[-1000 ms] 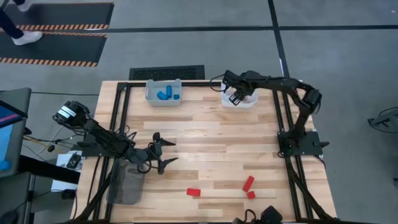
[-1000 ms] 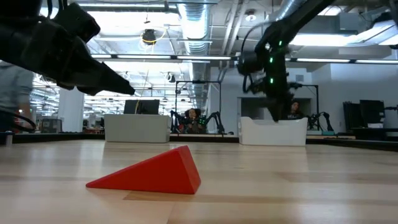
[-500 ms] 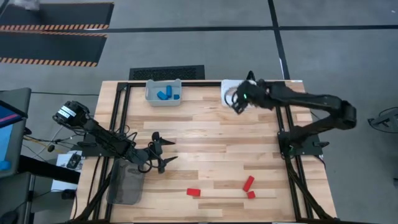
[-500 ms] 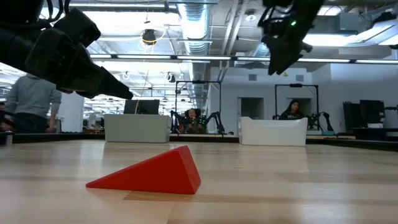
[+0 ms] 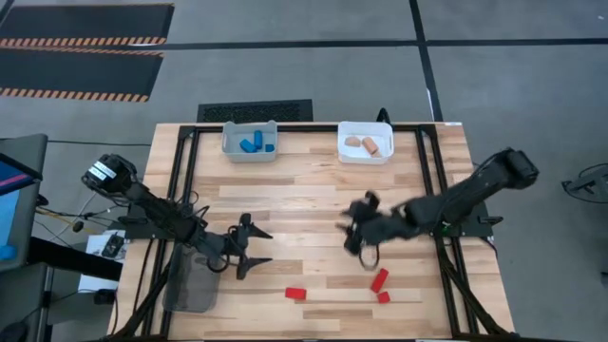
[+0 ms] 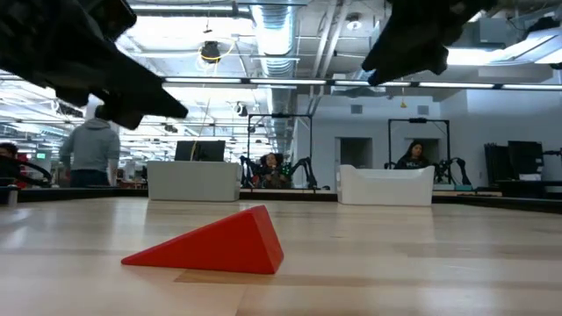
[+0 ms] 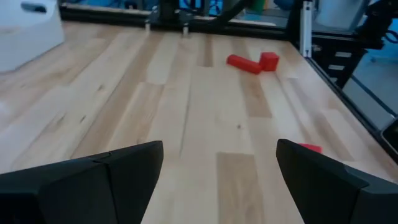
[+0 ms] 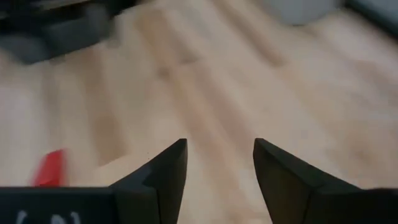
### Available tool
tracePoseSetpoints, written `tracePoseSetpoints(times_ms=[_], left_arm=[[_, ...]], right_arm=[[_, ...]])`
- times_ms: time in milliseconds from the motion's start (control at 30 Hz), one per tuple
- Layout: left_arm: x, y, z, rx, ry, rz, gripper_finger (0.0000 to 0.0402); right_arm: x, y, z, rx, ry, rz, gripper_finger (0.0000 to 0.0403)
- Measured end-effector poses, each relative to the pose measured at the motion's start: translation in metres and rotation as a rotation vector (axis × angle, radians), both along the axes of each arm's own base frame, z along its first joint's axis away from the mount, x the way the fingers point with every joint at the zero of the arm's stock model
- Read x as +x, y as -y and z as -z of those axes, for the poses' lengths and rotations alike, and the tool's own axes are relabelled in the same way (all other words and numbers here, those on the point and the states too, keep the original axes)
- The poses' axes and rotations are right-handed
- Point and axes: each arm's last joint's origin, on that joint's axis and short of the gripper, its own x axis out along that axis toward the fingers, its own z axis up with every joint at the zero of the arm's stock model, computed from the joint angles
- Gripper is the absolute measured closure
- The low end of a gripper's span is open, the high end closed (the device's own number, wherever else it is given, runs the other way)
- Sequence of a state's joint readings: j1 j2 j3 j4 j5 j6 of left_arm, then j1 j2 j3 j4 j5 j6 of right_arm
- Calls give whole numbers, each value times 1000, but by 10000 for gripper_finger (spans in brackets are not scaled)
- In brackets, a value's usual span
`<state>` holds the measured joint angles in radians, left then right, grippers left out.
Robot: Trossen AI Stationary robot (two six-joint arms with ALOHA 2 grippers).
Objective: Sort & place blocks by color
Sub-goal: Put the red triangle block into the black bin
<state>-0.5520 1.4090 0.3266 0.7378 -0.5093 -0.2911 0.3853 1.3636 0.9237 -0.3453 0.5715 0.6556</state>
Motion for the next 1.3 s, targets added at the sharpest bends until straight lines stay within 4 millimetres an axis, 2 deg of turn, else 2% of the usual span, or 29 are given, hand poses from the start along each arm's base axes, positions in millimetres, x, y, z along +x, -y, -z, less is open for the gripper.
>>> tracePoseSetpoints(times_ms=[133,333,533,667,933,1067,1300], left_arm=[[0,11,-7,31,21,25,97],[0,23,-14,53,45,66,97],[-1,28,-17,48,54,88,97],[-4,32,-17,44,54,105,97],[-9,38,-16,34,50,116,97],[-10,39,-16,32,50,116,97],[-9,38,-16,37,52,95,97]], right_arm=[[18,-37,22,16,12,-106,211],[43,-75,46,-13,-46,-172,212],[75,-108,67,-53,-89,-252,180],[92,-128,72,-53,-93,-313,153],[116,-147,91,17,-144,-415,138],[123,-147,110,18,-182,-414,138],[127,-145,124,52,-212,-396,145]])
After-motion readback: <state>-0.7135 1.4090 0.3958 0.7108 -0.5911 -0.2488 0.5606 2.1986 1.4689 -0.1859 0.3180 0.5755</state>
